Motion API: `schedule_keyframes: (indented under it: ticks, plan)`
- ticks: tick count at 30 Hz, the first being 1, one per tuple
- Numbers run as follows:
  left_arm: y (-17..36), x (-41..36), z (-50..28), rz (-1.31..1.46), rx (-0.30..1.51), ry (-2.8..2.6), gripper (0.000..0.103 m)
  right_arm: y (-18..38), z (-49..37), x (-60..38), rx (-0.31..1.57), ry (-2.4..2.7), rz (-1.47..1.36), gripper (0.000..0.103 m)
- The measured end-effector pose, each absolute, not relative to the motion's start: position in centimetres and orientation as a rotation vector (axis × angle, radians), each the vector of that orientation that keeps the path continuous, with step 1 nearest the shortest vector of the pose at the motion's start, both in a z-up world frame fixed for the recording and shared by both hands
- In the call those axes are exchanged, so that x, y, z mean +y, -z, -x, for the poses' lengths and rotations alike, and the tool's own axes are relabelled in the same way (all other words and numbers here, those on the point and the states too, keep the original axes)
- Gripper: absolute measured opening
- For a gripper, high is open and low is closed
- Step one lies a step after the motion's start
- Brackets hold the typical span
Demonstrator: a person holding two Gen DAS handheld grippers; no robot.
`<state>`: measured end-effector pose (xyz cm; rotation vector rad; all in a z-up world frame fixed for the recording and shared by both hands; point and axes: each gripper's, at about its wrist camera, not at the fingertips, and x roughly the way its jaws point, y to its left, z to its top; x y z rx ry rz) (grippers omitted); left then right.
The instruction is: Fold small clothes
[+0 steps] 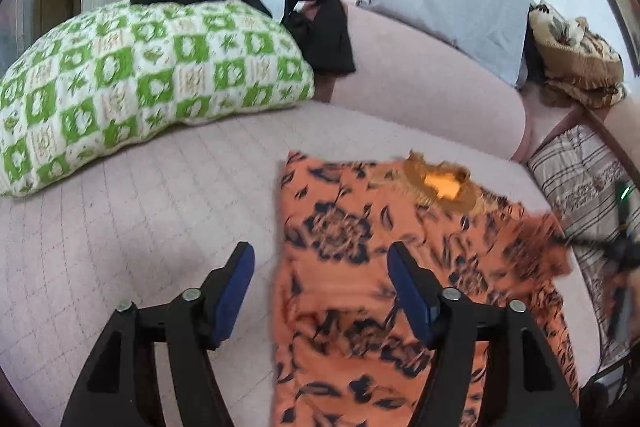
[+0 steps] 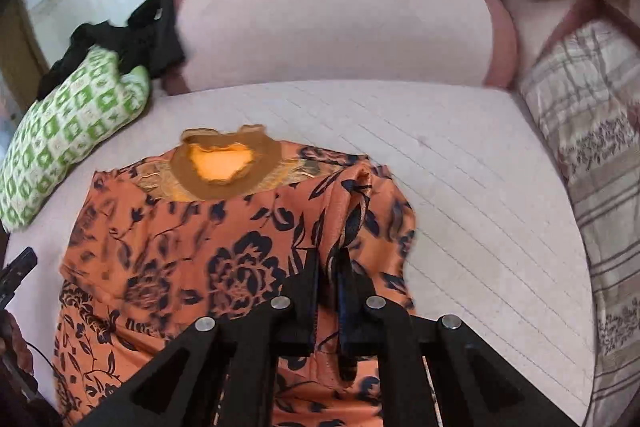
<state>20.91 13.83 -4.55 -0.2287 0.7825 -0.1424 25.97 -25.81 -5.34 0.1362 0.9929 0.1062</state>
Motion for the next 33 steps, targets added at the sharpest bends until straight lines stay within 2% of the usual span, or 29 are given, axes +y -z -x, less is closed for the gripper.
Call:
schedule_keyframes:
  ticks: [1,3,5,6,7,8,11,13,17,18,20,22,24,27,29,33]
  plan:
    - [4.6,13.3,-21.3,0.22,0.792,0.145,0.072,6.8,-26.2,-26.3,1.018,-0.117,-0.159,0.014]
    - [5.3,11.5,-22.6,0.159,0.847,0.149,0.072,9.9,-26.6,-26.1,1.085,-0.118,-0.135,0.026]
    - [8.1,9.5,-24.4,0.028,0.977,0.093,0.072,10.9,-26.2,-26.6,1.083,-0.082,-0.164,0.034]
    - [9.6,9.0,-25.0,-0.029,1.042,0.06,0.072,10.8,-25.6,-27.2,1.06,-0.068,-0.205,0.042]
    - [11.6,8.7,-25.4,-0.07,1.105,0.028,0.073,10.1,-25.1,-27.7,1.03,-0.044,-0.23,0.059]
    - [11.8,9.1,-25.0,-0.038,1.078,0.034,0.074,9.0,-24.5,-28.1,0.979,-0.021,-0.248,0.063]
    - [11.8,9.6,-24.8,0.006,1.07,0.032,0.074,6.0,-23.5,-28.3,0.858,-0.07,-0.311,0.063]
    - [11.8,9.4,-24.9,-0.013,1.07,0.027,0.075,5.3,-24.1,-27.3,0.839,-0.205,-0.381,0.07]
    - [11.6,9.3,-24.9,-0.012,1.08,0.017,0.075,10.5,-27.3,-26.6,1.018,-0.284,-0.464,0.071]
    - [11.1,9.5,-24.6,-0.003,1.083,0.01,0.075,12.9,-27.7,-27.5,1.086,-0.221,-0.504,0.065]
    - [9.9,9.8,-23.6,0.013,1.04,0.022,0.075,12.7,-26.4,-29.1,1.004,-0.24,-0.65,0.061]
    - [8.7,10.4,-22.2,0.039,1.009,0.027,0.075,10.9,-24.9,-29.1,0.967,-0.24,-0.6,0.07]
    - [7.6,11.0,-20.0,0.092,0.976,0.058,0.075,9.7,-23.0,-29.3,0.929,-0.263,-0.571,0.07]
    - [7.4,11.9,-16.2,0.141,0.996,0.072,0.075,10.5,-21.8,-31.5,0.973,-0.257,-0.59,0.078]
    - [7.5,12.6,-14.0,0.171,1.02,0.067,0.075,11.8,-21.0,-32.6,1.043,-0.153,-0.581,0.078]
    - [8.5,14.1,-9.3,0.249,1.067,0.099,0.075,9.5,-15.8,-34.1,0.98,-0.197,-0.573,0.078]
